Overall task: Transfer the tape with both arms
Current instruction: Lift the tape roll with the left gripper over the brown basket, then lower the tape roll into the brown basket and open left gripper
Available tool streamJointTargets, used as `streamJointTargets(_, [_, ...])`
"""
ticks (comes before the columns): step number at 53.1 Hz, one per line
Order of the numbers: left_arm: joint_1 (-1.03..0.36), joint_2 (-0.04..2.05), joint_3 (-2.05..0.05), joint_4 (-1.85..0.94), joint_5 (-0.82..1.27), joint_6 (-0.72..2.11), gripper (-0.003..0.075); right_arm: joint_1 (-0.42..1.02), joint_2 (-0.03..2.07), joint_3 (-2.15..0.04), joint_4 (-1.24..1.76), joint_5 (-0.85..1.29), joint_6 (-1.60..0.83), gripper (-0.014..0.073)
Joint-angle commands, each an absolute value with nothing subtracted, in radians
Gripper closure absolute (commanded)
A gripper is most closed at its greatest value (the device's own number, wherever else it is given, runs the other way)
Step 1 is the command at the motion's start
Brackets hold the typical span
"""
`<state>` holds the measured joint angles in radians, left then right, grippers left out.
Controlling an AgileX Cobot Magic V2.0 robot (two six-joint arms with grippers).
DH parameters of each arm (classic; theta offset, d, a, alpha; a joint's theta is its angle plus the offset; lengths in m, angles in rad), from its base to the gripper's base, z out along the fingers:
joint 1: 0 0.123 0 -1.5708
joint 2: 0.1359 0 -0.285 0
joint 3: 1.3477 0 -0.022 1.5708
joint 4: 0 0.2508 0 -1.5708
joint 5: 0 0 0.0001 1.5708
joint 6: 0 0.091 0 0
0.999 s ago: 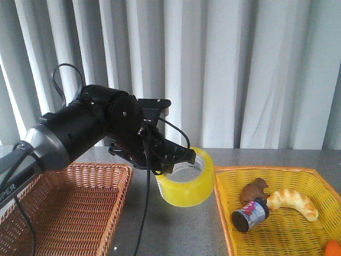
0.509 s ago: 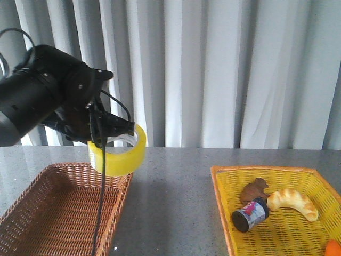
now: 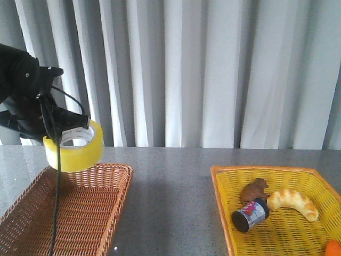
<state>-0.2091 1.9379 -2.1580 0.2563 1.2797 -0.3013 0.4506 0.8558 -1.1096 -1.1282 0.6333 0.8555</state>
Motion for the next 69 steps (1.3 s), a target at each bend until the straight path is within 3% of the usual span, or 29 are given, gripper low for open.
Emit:
streamJointTargets(1, [-0.186, 1.887, -2.115, 0.265, 1.246, -0.289, 0.0726, 0.45, 0.849, -1.131, -1.179, 0.6, 0.856, 0.0599])
streamJointTargets(20, [-0.171, 1.894, -1.895, 0.165, 1.072, -0.267, 0.0726, 0.45, 0.849, -1.131, -1.179, 0.6, 0.856, 0.0599])
streamJointTargets(69, [-0.17, 1.895, -1.705, 0.278, 0.89, -0.279, 0.0726, 0.45, 0.849, -1.131, -1.179, 0.6, 0.856, 0.0599])
